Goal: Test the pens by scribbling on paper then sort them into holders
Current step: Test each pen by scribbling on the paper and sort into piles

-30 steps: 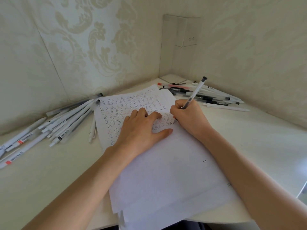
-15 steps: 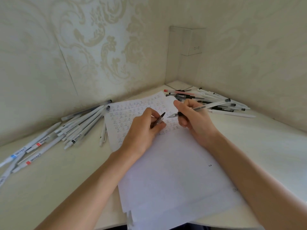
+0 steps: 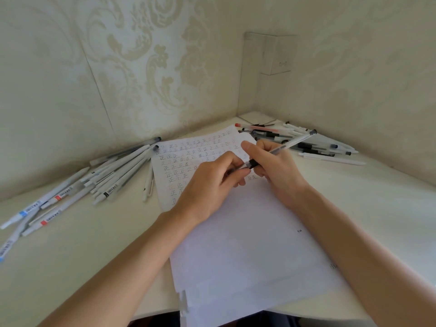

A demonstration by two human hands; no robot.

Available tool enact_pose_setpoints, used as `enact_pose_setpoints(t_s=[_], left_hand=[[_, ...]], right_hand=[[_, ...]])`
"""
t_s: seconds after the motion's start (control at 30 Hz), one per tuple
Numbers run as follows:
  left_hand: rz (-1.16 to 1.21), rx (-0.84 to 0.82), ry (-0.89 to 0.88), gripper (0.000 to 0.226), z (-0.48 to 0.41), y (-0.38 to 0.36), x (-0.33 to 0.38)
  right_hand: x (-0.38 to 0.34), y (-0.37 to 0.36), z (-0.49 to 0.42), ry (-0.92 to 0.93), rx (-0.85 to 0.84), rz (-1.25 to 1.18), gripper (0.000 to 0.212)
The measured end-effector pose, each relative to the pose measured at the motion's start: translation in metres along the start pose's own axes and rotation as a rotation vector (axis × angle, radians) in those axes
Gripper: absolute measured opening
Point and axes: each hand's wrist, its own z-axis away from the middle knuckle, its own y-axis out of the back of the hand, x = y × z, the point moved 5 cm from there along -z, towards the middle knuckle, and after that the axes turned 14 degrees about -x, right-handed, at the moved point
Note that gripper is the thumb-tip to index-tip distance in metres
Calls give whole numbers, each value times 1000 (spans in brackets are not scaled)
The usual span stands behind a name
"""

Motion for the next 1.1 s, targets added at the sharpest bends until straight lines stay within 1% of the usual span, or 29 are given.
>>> enact_pose_setpoints(t_s=[0.17, 0.23, 0.3, 0.37, 0.4, 0.47, 0.5, 0.57, 0.63, 0.7, 0.73, 0.83, 0.9, 0.93, 1.0, 1.1], left_hand=[[69, 39, -34, 9, 4, 0, 8], [93, 30, -30, 9, 4, 2, 9], [99, 13, -16, 10, 4, 4, 10], [94, 11, 17, 10, 4, 9, 9], [79, 28, 46, 10, 4, 14, 5], [17, 138, 123, 8, 8, 36, -7], [-24, 236, 166, 6, 13, 53, -15], [-113, 442, 269, 6, 32, 90, -30], [-226, 563, 402, 13, 59, 124, -44], [-379, 598, 537, 16, 87, 147, -57], [-457, 597, 601, 17, 99, 155, -61], [-645, 538, 799, 23, 119, 158, -70], [-689, 491, 884, 30, 117, 151, -68], [-697, 474, 862, 32, 111, 145, -63], [-699, 432, 713, 31, 90, 129, -49], [-642, 276, 482, 27, 48, 90, -24]], right_hand=[[0, -6, 1, -6, 24, -50, 43], [-3, -8, 1, 5, 35, -46, 43], [-6, -10, 0, 24, 1, -44, 43], [-7, -15, 0, 37, -77, -48, 40], [-6, -17, 0, 35, -107, -45, 46], [-5, -18, 1, 43, -109, -12, 69], [-5, -18, 1, 58, -87, 34, 71], [-5, -18, 2, 58, -47, 159, 56], [-2, -20, 3, 20, -35, 296, 38], [1, -25, 4, -29, -75, 419, 24], [2, -29, 6, -53, -101, 476, 22], [1, -33, 9, -81, -153, 601, 21], [0, -33, 9, -79, -162, 636, 21], [0, -33, 9, -80, -163, 642, 21], [1, -32, 8, -82, -160, 641, 20], [-3, -22, 4, -57, -111, 640, 16]])
